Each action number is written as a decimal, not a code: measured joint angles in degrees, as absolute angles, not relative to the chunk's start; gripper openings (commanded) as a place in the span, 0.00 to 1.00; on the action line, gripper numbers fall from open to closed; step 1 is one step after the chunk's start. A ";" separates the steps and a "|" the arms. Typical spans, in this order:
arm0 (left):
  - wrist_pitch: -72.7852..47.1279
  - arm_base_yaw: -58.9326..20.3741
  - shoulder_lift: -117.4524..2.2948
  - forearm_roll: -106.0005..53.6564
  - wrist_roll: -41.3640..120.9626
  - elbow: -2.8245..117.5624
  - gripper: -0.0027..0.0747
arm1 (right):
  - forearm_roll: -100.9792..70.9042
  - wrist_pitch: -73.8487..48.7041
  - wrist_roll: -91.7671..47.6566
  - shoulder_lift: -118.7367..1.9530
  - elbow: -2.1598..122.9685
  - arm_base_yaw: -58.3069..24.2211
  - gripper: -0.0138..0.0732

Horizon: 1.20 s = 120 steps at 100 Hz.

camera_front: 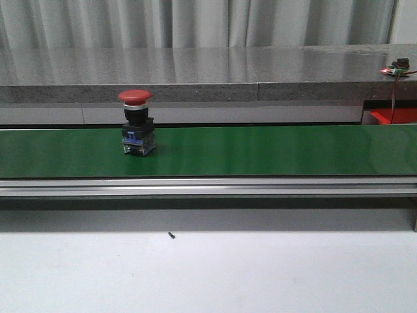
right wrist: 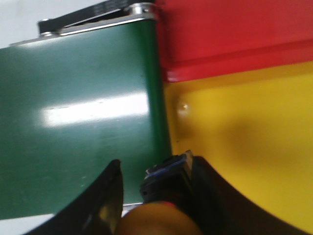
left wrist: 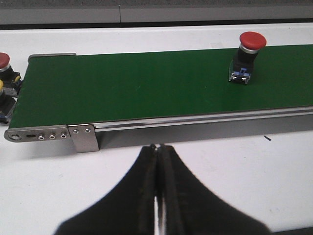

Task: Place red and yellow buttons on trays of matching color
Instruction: 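Lower the yellow button into the yellow tray and open the right gripper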

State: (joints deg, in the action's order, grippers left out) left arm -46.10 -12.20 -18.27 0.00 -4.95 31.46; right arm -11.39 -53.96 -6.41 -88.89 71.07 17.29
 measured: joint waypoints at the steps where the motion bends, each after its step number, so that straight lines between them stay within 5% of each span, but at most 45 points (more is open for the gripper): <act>1: -46.10 -12.20 -18.27 0.00 -4.95 31.46 0.01 | -11.53 -53.50 -6.41 -88.89 70.83 17.85 0.33; 69: -46.10 -12.20 -18.27 0.00 -4.95 31.46 0.01 | -16.79 -42.69 -6.27 -100.13 66.17 24.69 0.35; 94: -46.10 -12.20 -18.27 0.00 -4.95 31.46 0.01 | -17.41 -41.70 -6.27 -101.38 66.17 24.69 0.74; 120: -46.10 -12.20 -18.27 0.00 -4.95 31.46 0.01 | -17.30 -40.39 -6.27 -99.99 66.17 24.69 0.74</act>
